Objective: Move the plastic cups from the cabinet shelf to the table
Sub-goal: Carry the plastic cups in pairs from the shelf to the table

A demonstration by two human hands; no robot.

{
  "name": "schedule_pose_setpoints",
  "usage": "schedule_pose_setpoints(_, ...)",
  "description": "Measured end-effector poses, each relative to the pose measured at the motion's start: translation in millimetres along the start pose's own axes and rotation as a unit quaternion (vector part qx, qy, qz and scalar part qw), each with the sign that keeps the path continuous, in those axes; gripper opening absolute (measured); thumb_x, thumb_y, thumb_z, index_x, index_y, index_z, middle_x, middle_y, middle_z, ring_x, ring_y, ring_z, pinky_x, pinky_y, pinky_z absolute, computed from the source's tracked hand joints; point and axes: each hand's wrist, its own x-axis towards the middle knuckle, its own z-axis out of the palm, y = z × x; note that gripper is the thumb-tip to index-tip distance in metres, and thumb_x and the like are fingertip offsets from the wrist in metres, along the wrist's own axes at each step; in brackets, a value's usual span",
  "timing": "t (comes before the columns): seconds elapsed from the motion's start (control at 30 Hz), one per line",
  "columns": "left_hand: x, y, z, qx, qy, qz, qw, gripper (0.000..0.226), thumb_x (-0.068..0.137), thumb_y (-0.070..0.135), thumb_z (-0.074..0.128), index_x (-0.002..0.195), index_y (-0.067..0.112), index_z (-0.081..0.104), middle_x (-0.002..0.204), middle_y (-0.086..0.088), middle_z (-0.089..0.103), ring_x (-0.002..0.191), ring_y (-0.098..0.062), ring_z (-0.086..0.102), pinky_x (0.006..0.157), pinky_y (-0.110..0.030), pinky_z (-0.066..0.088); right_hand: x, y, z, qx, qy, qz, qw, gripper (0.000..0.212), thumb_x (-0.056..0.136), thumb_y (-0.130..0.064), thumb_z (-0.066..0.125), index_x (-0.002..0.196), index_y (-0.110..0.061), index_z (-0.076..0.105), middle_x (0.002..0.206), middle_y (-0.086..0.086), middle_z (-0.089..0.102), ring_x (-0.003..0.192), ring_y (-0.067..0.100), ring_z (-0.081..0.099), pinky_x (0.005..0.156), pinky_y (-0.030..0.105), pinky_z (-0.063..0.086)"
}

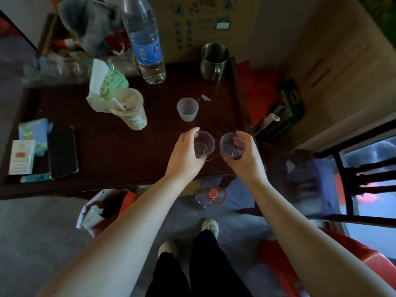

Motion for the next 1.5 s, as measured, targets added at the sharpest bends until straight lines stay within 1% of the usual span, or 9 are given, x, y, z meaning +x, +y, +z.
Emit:
schedule_pose_setpoints(0.13,24,-5,20,0.025,0.000,-0.017,1.000,0.074,0.076,0.013,0.073,0.138,0.022,0.033,0.133,-0.001,0.046,0.121,-0.015,0.047,0.094,-0.029,0.045,27,17,-2,-0.004,-0.016,0.015,1.000,0.072,0.075,-0.011,0.075,0.137,-0.019,0.038,0.132,0.000,0.052,0.120,0.012,0.052,0.100,0.037,0.046)
schedule_pose_setpoints(0.37,45,-6,38,0.043,0.000,-0.032,0.999,0.074,0.078,0.016,0.072,0.140,0.020,0.031,0.135,-0.001,0.044,0.122,-0.015,0.046,0.092,-0.029,0.046,51,32,-1,-0.014,-0.020,0.013,1.000,0.073,0.076,-0.012,0.074,0.138,-0.018,0.036,0.132,0.000,0.052,0.122,0.010,0.050,0.100,0.032,0.045)
schedule_pose_setpoints(0.53,55,-7,44,0.057,0.005,-0.032,0.998,0.074,0.078,0.017,0.072,0.140,0.019,0.031,0.136,-0.003,0.043,0.122,-0.017,0.046,0.093,-0.032,0.048,63,38,1,-0.009,-0.025,0.016,1.000,0.073,0.077,-0.011,0.074,0.138,-0.017,0.036,0.132,0.001,0.052,0.121,0.011,0.050,0.100,0.036,0.046)
schedule_pose_setpoints(0.77,71,-6,54,0.142,0.045,0.011,0.989,0.075,0.078,0.022,0.072,0.142,0.015,0.033,0.133,-0.007,0.041,0.123,-0.023,0.043,0.092,-0.034,0.048,87,42,5,-0.018,-0.021,0.004,1.000,0.074,0.079,-0.014,0.074,0.141,-0.016,0.034,0.134,0.002,0.052,0.123,0.011,0.049,0.101,0.036,0.046)
schedule_pose_setpoints(0.93,81,-5,63,0.206,0.032,0.020,0.978,0.078,0.081,0.026,0.069,0.144,0.008,0.026,0.131,-0.010,0.041,0.119,-0.026,0.043,0.092,-0.036,0.047,97,45,6,-0.027,-0.017,0.006,0.999,0.075,0.078,-0.014,0.074,0.141,-0.017,0.033,0.133,0.002,0.051,0.124,0.010,0.048,0.101,0.032,0.045)
schedule_pose_setpoints(1.2,85,-16,70,0.210,0.005,-0.008,0.978,0.078,0.084,0.025,0.066,0.146,0.011,0.020,0.136,-0.009,0.037,0.124,-0.026,0.040,0.096,-0.041,0.045,97,52,12,-0.036,-0.030,0.026,0.999,0.074,0.080,-0.015,0.073,0.142,-0.017,0.032,0.135,0.002,0.051,0.124,0.012,0.048,0.099,0.028,0.045)
schedule_pose_setpoints(1.33,83,-18,73,0.197,0.013,-0.011,0.980,0.083,0.082,0.023,0.068,0.147,0.013,0.018,0.140,-0.011,0.036,0.127,-0.028,0.040,0.095,-0.041,0.046,97,56,15,-0.028,-0.021,0.035,0.999,0.079,0.077,-0.014,0.074,0.143,-0.019,0.030,0.135,0.000,0.052,0.125,0.009,0.047,0.091,0.009,0.038)
schedule_pose_setpoints(1.37,82,-18,72,0.197,0.014,-0.009,0.980,0.085,0.081,0.022,0.069,0.147,0.014,0.017,0.140,-0.011,0.035,0.127,-0.029,0.040,0.094,-0.041,0.047,97,56,15,-0.027,-0.019,0.035,0.999,0.081,0.076,-0.014,0.076,0.143,-0.020,0.030,0.135,0.001,0.051,0.125,0.011,0.047,0.092,0.011,0.038)
schedule_pose_setpoints(1.5,72,-15,65,0.183,0.012,-0.017,0.983,0.089,0.079,0.025,0.071,0.148,0.019,0.014,0.142,-0.011,0.033,0.128,-0.028,0.039,0.092,-0.039,0.048,90,55,8,-0.021,-0.015,0.037,0.999,0.087,0.072,-0.012,0.078,0.143,-0.019,0.029,0.138,0.004,0.047,0.129,0.016,0.044,0.106,0.038,0.041)
